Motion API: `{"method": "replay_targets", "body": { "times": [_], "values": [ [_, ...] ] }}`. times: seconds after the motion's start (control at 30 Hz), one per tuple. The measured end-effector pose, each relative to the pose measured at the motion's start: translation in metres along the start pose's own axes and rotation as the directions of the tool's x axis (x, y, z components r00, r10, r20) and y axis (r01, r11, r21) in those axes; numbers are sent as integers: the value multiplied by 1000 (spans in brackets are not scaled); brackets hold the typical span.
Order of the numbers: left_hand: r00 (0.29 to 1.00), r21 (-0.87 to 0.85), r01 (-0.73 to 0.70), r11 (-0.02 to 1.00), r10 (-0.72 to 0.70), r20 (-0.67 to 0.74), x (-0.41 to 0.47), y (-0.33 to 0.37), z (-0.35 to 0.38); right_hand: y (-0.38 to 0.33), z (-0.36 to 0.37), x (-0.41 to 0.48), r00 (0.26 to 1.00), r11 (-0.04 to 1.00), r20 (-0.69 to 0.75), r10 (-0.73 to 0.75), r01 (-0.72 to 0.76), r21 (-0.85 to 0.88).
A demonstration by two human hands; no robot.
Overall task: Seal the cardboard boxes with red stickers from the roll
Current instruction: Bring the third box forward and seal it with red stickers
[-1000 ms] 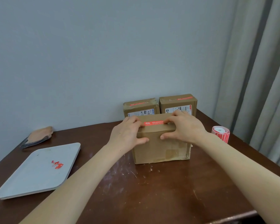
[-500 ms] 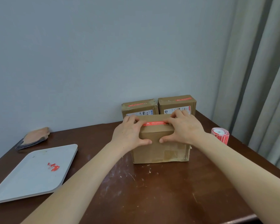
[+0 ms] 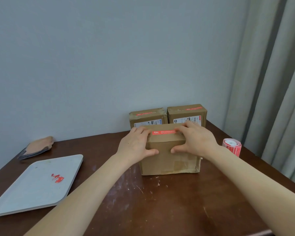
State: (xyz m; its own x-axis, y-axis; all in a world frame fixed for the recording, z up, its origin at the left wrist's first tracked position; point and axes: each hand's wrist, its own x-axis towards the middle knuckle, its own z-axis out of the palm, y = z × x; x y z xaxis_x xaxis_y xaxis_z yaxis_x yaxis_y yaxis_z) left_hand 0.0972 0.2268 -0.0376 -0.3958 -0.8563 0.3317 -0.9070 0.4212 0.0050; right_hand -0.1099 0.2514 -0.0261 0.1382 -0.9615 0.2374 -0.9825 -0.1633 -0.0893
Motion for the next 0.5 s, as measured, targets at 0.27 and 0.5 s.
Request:
{"method": "replay_targets", "body": {
  "times": [0.27, 0.5],
  "values": [
    [999, -15, -42, 999, 41, -12, -7, -3, 2, 2, 4, -4, 999, 998, -32, 8, -6, 58],
    [999, 14, -49, 999, 49, -22, -7, -2, 2, 2, 4, -2, 1000, 997, -16, 24, -23, 70]
  ]
}}
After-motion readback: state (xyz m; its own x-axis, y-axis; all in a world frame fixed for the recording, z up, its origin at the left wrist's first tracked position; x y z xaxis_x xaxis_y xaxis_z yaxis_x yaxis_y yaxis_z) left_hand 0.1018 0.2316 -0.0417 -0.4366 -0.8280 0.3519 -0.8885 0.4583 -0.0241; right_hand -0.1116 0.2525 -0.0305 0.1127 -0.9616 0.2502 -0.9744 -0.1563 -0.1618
